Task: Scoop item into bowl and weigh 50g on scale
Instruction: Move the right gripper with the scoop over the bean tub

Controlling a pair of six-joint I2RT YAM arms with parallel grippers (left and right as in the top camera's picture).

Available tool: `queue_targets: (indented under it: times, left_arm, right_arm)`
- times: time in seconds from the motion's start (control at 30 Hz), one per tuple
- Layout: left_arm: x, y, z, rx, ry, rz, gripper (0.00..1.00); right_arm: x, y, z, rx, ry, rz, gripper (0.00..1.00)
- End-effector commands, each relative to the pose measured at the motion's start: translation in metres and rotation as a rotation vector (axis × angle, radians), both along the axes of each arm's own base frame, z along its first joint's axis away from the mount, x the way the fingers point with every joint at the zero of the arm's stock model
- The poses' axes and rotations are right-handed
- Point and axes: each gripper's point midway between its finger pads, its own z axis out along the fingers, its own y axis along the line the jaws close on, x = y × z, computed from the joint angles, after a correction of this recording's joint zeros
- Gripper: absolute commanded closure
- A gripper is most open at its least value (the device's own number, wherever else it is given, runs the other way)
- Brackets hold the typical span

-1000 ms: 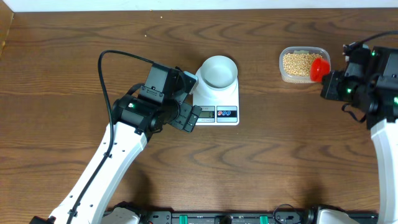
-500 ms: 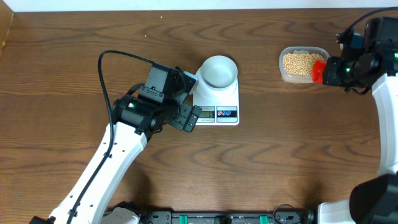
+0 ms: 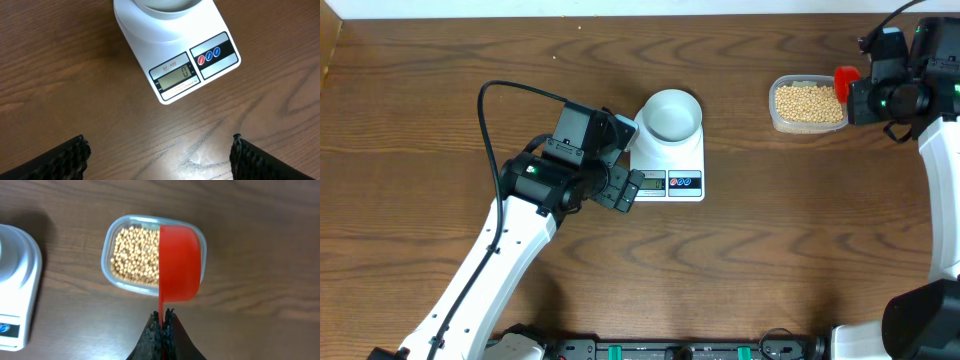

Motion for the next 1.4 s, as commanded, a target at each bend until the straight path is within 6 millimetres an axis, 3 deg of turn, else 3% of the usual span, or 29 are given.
queue_targets:
  times: [0.0,0.67,1.37]
  left_arm:
    - [0.0,0.003,-0.003,0.013,0.006,0.006,0.08]
    - [0.0,0.003,-0.003,0.013,0.006,0.006,0.08]
    - [0.0,0.003,-0.003,0.013,0.006,0.006,0.08]
  right_arm:
    - [0.0,-0.006,-0.015,-0.049,0.018,0.049,0.99]
    - [0.017,-0.028,-0.091,-0.054,0.18,-0.095,0.99]
    - [0.026,-0.03,-0.091,-0.005,0.152,-0.198,0.99]
